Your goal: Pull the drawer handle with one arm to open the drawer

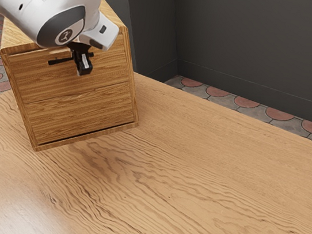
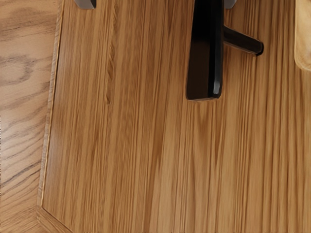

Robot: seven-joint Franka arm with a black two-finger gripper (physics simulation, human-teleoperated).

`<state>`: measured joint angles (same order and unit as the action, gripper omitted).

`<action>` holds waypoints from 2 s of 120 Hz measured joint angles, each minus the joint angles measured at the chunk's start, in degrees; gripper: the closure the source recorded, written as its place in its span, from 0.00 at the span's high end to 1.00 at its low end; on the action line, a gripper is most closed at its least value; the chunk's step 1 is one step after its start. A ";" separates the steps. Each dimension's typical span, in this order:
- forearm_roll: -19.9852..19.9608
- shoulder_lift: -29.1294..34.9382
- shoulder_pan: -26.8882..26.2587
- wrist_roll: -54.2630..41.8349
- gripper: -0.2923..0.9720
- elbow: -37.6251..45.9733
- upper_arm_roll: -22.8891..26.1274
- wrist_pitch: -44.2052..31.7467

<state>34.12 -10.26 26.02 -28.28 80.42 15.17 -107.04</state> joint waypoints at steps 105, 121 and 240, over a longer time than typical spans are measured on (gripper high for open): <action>-1.62 5.18 -0.10 0.55 0.23 5.72 1.50 -0.33; -1.70 6.28 0.00 0.81 0.22 7.19 1.96 -0.33; -7.03 15.39 -0.08 3.24 0.19 16.37 4.44 -1.32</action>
<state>27.08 5.13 25.93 -25.04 96.79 19.61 -108.37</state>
